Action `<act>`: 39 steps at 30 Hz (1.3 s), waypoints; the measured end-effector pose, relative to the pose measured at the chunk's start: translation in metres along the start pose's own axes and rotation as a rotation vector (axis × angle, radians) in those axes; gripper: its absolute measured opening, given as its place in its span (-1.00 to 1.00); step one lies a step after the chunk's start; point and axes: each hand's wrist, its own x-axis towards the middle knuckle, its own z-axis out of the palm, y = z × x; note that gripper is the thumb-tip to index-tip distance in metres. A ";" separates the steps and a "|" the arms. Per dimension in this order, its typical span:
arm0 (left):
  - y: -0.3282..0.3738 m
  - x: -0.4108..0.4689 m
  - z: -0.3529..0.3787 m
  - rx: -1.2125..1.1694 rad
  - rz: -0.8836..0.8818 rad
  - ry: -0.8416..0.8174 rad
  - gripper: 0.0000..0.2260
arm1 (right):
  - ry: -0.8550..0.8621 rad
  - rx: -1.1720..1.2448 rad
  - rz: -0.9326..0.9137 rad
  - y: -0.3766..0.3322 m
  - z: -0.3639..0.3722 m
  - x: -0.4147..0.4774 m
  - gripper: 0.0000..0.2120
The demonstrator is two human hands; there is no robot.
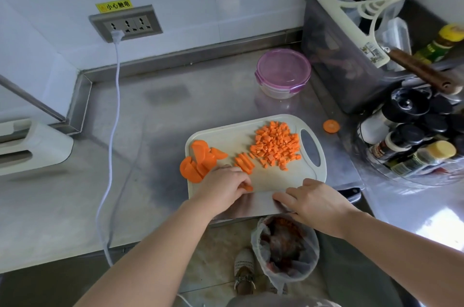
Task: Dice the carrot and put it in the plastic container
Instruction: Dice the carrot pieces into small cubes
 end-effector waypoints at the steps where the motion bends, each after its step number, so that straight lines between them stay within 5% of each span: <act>1: -0.002 0.001 -0.001 0.030 0.020 -0.011 -0.81 | -0.001 0.011 -0.004 0.003 -0.001 -0.005 -0.66; 6: -0.003 0.003 -0.006 0.078 0.085 -0.035 -0.80 | 0.045 0.089 0.058 0.023 -0.004 -0.033 -0.73; 10: -0.014 0.007 -0.020 -0.242 -0.127 0.192 -0.86 | 0.074 0.101 0.168 0.034 -0.007 -0.048 -0.64; 12: -0.021 0.015 -0.029 -0.131 -0.118 0.244 -0.81 | 0.097 0.109 0.234 0.036 -0.010 -0.052 -0.57; 16: -0.009 0.036 -0.038 0.264 0.081 -0.012 -0.69 | 0.193 0.244 0.489 0.031 -0.011 -0.050 -0.47; 21: -0.004 0.056 -0.040 0.564 0.190 -0.124 -0.71 | 0.257 0.317 0.642 0.025 -0.009 -0.037 -0.64; 39: 0.007 0.073 -0.048 0.711 0.215 -0.277 -0.69 | 0.278 0.454 0.748 0.021 -0.017 -0.021 -0.69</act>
